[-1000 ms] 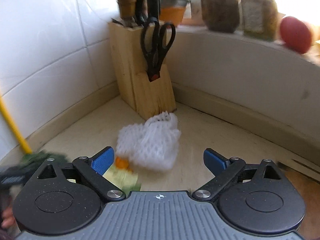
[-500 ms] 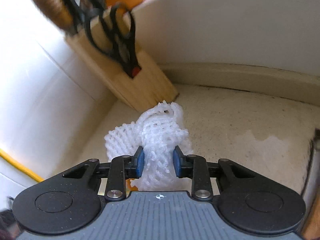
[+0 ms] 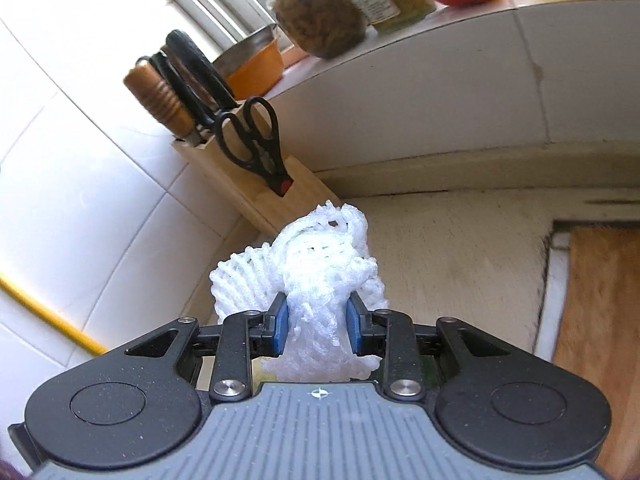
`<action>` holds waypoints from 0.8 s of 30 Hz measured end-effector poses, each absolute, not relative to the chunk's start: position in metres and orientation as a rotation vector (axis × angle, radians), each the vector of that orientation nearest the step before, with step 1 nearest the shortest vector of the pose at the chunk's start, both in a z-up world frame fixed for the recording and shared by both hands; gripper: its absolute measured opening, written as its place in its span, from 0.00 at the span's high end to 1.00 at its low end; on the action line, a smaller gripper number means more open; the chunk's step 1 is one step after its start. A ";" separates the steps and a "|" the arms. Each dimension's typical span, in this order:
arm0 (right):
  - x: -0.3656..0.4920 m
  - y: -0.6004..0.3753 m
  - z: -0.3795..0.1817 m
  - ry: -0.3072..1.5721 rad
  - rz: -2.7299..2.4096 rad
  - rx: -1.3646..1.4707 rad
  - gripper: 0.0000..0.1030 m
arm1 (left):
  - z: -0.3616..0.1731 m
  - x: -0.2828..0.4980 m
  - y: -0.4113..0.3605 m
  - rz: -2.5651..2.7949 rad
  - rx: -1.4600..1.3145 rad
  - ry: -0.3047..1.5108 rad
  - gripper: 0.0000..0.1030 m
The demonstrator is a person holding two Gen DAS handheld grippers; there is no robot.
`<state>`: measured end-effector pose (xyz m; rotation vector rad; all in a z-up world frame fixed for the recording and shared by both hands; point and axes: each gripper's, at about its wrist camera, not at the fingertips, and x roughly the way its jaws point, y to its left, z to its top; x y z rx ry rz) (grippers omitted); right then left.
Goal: Collect trash
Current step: 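Lift the bok choy with left tool while right lifts the foam net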
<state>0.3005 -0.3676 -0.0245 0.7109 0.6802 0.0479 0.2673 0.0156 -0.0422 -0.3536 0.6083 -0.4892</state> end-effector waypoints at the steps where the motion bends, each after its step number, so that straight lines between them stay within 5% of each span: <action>1: 0.300 -0.368 -0.026 0.681 0.053 0.718 0.65 | -0.039 0.261 0.017 -0.486 -0.349 0.597 0.54; 24: 0.234 -0.365 -0.007 0.622 0.085 0.727 0.65 | -0.005 0.196 0.001 -0.488 -0.300 0.526 0.54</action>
